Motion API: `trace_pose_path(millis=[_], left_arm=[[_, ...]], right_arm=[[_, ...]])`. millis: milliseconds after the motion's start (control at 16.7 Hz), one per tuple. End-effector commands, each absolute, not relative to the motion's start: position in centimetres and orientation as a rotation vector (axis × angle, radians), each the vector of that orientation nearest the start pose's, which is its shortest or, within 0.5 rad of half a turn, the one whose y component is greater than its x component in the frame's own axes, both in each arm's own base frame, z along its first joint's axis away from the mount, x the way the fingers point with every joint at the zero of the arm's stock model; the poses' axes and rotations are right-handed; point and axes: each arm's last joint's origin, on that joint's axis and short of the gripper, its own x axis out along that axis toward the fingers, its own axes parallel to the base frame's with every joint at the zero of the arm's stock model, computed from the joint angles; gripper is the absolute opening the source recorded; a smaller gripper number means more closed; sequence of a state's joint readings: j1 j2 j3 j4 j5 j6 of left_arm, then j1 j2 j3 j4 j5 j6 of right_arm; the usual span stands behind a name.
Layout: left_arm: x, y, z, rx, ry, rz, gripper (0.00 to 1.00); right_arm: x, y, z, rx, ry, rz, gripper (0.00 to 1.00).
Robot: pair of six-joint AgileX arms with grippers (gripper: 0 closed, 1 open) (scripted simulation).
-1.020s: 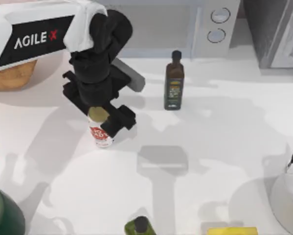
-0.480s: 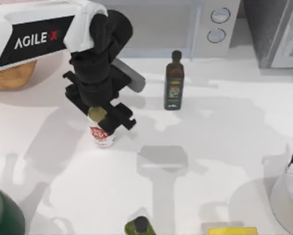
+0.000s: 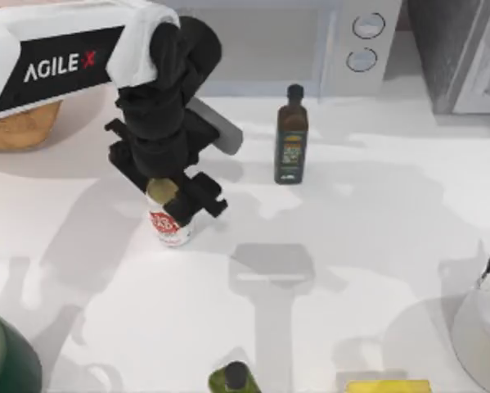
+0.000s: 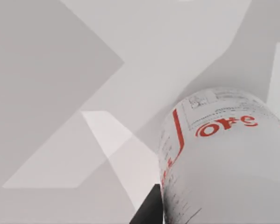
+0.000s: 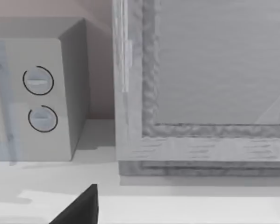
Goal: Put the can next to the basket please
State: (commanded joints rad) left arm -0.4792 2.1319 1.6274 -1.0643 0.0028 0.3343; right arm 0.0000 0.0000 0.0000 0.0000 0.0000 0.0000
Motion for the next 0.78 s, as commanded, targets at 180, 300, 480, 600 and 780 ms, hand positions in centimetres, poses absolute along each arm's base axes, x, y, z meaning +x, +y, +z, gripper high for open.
trace_pose_path(millis=[180,300,480,600,780], left_arm=[[37.0,-16.0,17.0,0.597,1.483,-0.617,0.0],[37.6,-12.6,18.7,0.539,1.477,-0.584,0.0],[37.9,-5.0,21.2,0.406,1.47,-0.47,0.0],[37.4,0.5,22.1,0.302,1.48,-0.347,0.0],[36.2,7.3,21.7,0.15,1.514,-0.15,0.0]], right_arm=[[10.6,-0.1,16.0,0.0,0.0,0.0,1.0],[10.6,-0.1,16.0,0.0,0.0,0.0,1.0],[10.6,-0.1,16.0,0.0,0.0,0.0,1.0],[10.6,-0.1,16.0,0.0,0.0,0.0,1.0],[10.6,-0.1,16.0,0.0,0.0,0.0,1.0]])
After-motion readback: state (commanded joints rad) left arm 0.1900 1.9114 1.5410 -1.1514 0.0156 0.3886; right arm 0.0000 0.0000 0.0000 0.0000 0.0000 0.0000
